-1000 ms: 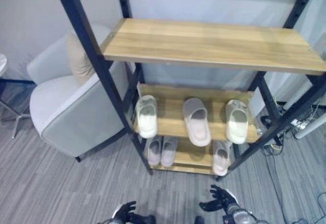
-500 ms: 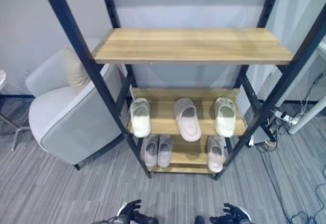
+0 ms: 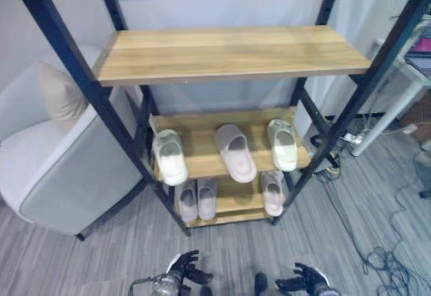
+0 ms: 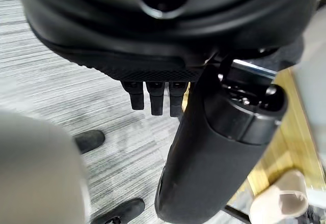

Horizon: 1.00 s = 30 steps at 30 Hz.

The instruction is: Arrange the slippers neatly on the shoe rack.

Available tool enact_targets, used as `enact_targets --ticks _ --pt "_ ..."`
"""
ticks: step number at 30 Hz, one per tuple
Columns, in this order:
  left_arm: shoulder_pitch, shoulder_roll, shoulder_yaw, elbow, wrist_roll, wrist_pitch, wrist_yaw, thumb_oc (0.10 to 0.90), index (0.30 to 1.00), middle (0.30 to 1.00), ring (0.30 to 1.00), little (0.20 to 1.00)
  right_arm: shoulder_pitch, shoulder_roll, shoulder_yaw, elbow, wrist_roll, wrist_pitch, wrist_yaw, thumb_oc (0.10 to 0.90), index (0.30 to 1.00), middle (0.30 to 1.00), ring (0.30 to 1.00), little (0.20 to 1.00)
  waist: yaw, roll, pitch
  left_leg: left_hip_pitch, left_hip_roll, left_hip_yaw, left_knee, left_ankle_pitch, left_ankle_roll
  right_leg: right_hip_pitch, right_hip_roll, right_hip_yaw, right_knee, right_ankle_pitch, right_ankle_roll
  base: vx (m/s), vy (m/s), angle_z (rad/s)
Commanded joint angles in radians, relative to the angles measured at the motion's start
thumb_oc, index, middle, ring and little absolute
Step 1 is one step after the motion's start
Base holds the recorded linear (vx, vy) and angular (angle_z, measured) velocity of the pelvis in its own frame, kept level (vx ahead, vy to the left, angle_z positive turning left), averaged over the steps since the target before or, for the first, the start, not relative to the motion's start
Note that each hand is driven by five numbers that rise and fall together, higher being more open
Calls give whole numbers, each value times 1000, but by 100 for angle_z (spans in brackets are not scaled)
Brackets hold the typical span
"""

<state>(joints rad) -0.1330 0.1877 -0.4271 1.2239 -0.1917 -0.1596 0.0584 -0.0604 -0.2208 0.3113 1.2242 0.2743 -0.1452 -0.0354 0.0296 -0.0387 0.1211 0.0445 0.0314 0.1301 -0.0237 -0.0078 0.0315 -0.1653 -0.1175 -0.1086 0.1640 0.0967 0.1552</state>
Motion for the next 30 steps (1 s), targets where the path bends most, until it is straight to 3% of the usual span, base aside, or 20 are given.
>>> enact_targets --ticks 1,5,9,13,15,20,23,30 --pt "-49 -5 16 -33 -3 -55 12 800 900 900 900 900 3 -36 24 -23 -32 -20 -13 800 900 900 900 900 5 15 12 -41 -38 -107 51 -46 -34 112 -48 -111 -2 -118 1 150 -102 -1" --pt "-52 -8 13 -38 -13 -60 14 800 900 900 900 900 -6 -39 24 -25 -30 -16 -14 800 900 900 900 900 -6 13 12 -8 -30 -113 48 -51 -49 95 -44 -136 -59 -89 -1 97 -79 -7" --pt "-41 -18 15 -27 -4 -57 3 800 900 900 900 900 15 -42 25 -32 -26 -23 -9 800 900 900 900 900 -12 5 1 5 -20 -116 54 -61 -73 140 -15 -129 -103 -110 -27 100 -187 12" --pt "-42 -28 14 -26 -20 -59 2 800 900 900 900 900 23 -55 22 -36 -3 -33 -14 800 900 900 900 900 -13 2 9 -34 14 -118 142 -57 -121 175 18 -129 -136 -133 -62 16 -153 6" --pt "-50 -37 6 -29 -32 -60 4 800 900 900 900 900 10 -71 20 -35 16 -38 -19 800 900 900 900 900 -13 4 28 -82 34 -116 240 -23 -144 201 31 -131 -156 -142 -83 -14 -158 10" --pt "-54 -49 -2 -25 -39 -62 7 800 900 900 900 900 10 -81 19 -13 14 -35 -23 800 900 900 900 900 -12 8 29 -122 32 -116 178 -17 -132 236 42 -116 -192 -157 -77 88 -16 1" --pt "-59 -50 -7 -18 -40 -63 6 800 900 900 900 900 5 -76 20 -1 9 -33 -25 800 900 900 900 900 8 8 30 -155 10 -155 133 8 -128 244 52 -83 -178 -173 -74 140 53 -6" --pt "-50 -30 -5 -82 -35 -79 14 800 900 900 900 900 25 -63 13 10 -18 -26 -19 800 900 900 900 900 12 5 3 -88 -21 -141 91 -20 -91 266 28 -51 -158 -178 -51 128 95 -34"
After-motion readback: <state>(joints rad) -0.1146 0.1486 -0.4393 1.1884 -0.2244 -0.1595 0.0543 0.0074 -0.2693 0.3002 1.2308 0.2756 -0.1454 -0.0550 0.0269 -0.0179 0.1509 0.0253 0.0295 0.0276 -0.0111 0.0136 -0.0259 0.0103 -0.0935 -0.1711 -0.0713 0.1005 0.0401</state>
